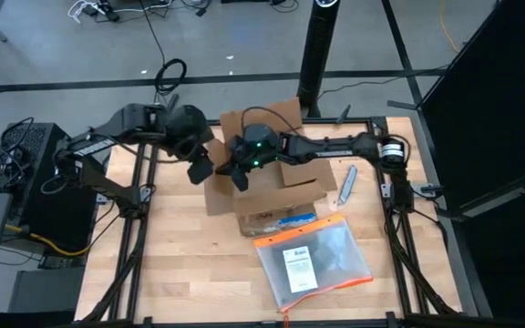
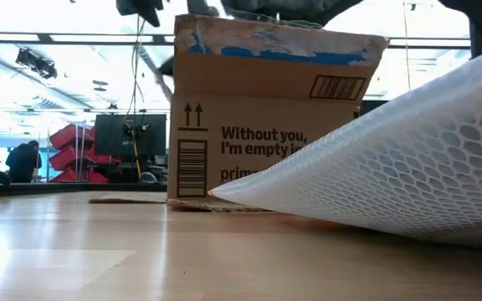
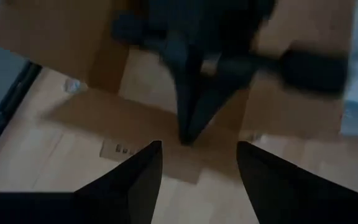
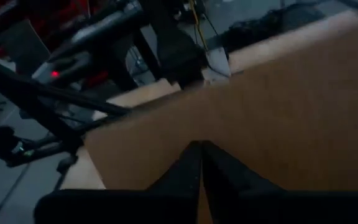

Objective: Unpack boxes
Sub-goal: Break down the cardboard box until it is fully flat

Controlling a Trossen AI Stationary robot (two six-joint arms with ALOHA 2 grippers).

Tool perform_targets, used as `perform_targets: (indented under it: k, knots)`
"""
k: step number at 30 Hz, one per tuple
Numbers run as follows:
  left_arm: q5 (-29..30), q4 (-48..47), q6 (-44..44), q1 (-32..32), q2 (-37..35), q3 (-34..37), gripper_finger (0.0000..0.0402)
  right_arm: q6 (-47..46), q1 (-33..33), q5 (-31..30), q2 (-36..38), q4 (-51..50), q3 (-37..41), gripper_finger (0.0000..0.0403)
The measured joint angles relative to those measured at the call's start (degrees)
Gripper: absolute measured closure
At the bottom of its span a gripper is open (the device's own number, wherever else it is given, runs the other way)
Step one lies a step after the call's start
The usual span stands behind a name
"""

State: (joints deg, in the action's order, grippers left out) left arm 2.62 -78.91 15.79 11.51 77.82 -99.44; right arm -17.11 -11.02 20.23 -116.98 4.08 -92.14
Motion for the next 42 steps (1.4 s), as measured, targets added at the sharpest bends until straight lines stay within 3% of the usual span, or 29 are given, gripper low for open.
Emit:
perform_targets:
  k: [5,15,30,33,36,42]
  knots:
    - [2.4,-0.1,2.9,0.0,0.0,3.2,0.0204,0.6,-0.6,1.8,-3.7,-0.7,0.1,0.0403]
    - [4.1,10.7,2.7,-0.7,0.1,25.7,0.0204,2.6,-1.2,4.9,3.7,-3.2,0.0,0.0403]
    - [2.8,18.6,4.1,-0.4,-0.6,37.2,0.0204,19.5,-14.7,-5.3,27.7,-55.8,0.0,0.0403]
    - [4.5,13.8,4.2,0.5,-3.1,36.1,0.0204,22.4,-19.1,-10.1,29.4,-67.8,1.7,0.0403]
    - [8.2,9.8,4.7,1.2,-7.2,34.2,0.0204,25.0,-22.4,-10.0,30.1,-72.5,5.8,0.0403]
    - [14.9,13.3,5.7,3.6,-15.9,29.3,0.0204,29.5,-25.5,-12.3,30.1,-66.7,18.9,0.0403]
